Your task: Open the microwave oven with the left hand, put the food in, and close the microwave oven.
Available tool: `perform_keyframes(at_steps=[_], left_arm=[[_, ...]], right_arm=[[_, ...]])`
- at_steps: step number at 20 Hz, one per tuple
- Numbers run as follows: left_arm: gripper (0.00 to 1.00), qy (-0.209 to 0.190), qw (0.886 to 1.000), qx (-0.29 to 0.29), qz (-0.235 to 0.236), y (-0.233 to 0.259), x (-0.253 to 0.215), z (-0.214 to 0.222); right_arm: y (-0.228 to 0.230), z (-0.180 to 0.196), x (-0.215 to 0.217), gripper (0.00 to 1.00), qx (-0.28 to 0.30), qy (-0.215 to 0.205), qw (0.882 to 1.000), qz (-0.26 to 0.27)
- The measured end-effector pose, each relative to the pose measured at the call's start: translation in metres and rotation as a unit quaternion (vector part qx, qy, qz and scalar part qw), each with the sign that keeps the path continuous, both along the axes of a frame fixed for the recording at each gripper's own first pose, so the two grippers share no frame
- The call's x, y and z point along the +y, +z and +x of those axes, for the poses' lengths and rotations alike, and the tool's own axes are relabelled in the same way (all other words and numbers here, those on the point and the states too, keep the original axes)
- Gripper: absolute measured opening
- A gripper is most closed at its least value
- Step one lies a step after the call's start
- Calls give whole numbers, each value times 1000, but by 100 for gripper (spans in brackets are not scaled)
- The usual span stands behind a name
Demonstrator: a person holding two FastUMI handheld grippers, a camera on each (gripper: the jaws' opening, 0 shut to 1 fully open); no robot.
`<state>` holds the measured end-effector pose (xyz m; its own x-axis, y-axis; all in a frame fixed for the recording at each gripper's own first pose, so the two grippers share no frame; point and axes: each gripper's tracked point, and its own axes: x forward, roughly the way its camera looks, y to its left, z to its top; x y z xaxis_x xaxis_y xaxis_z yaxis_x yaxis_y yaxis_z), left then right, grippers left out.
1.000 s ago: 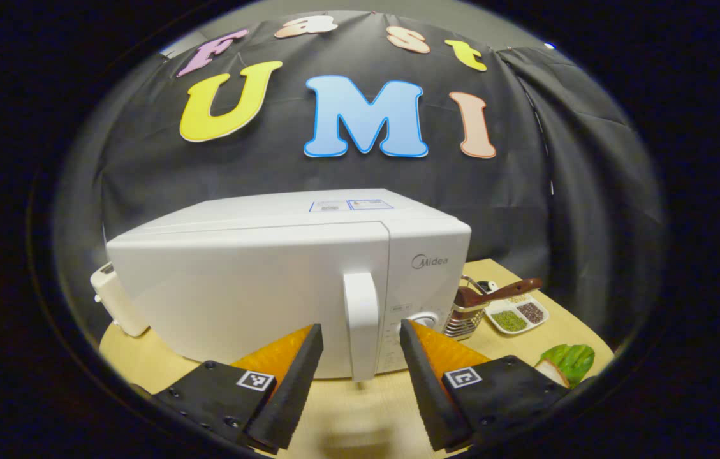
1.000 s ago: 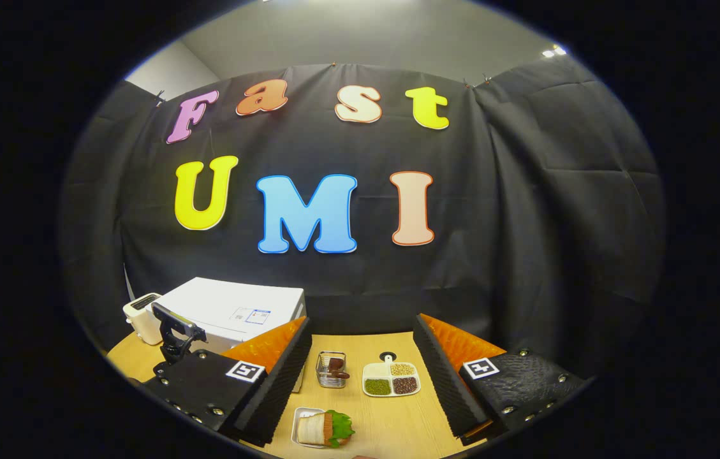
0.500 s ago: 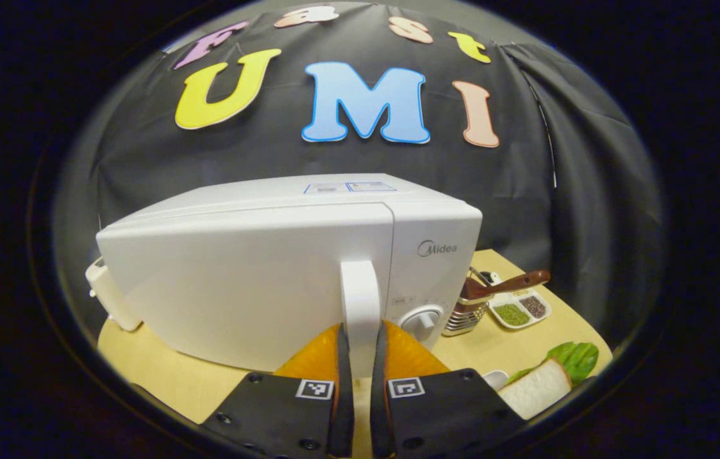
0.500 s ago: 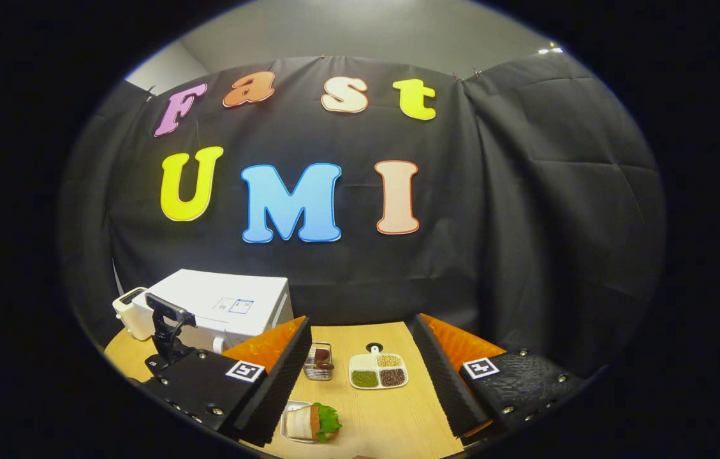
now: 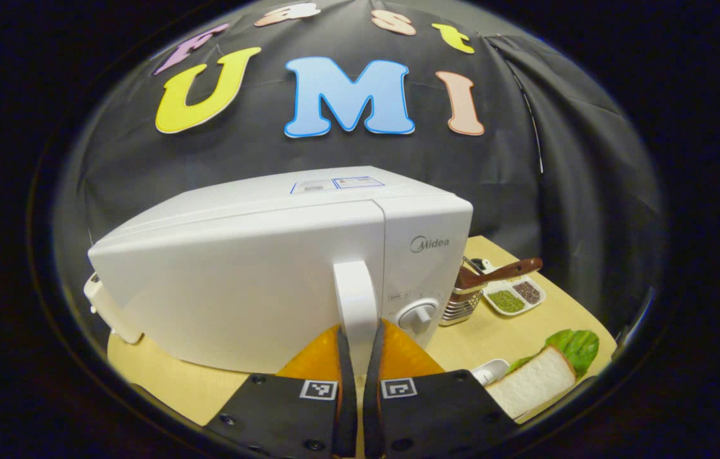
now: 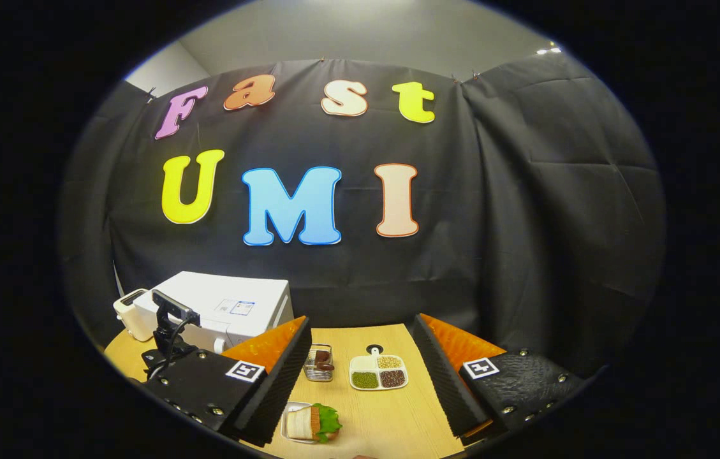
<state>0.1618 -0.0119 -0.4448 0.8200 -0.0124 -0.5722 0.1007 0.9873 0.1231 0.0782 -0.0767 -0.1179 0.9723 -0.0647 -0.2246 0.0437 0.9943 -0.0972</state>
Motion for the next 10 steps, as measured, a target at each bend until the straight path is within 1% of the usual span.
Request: perform_keyframes(at_steps=[4,5,7,8,10], left_arm=[[11,3,1000,5,-6,1,0,-2],[10,0,1000,16,-10,1,0,-13],[11,-28,1000,10,-5,5,0,-44],[11,-38,999,12,-3,7,3,-58],[11,-47,998,27,-15,12,7,-81]], right_arm=[[-4,-3,-3,97,5,-6,1000,-4],[-5,-4,-6,97,6,-11,1000,-7],[-4,-5,-10,97,3,-19,1000,-7],[-6,-4,-7,97,6,-18,1000,-2],[-12,-4,0,97,13,-11,1000,4]])
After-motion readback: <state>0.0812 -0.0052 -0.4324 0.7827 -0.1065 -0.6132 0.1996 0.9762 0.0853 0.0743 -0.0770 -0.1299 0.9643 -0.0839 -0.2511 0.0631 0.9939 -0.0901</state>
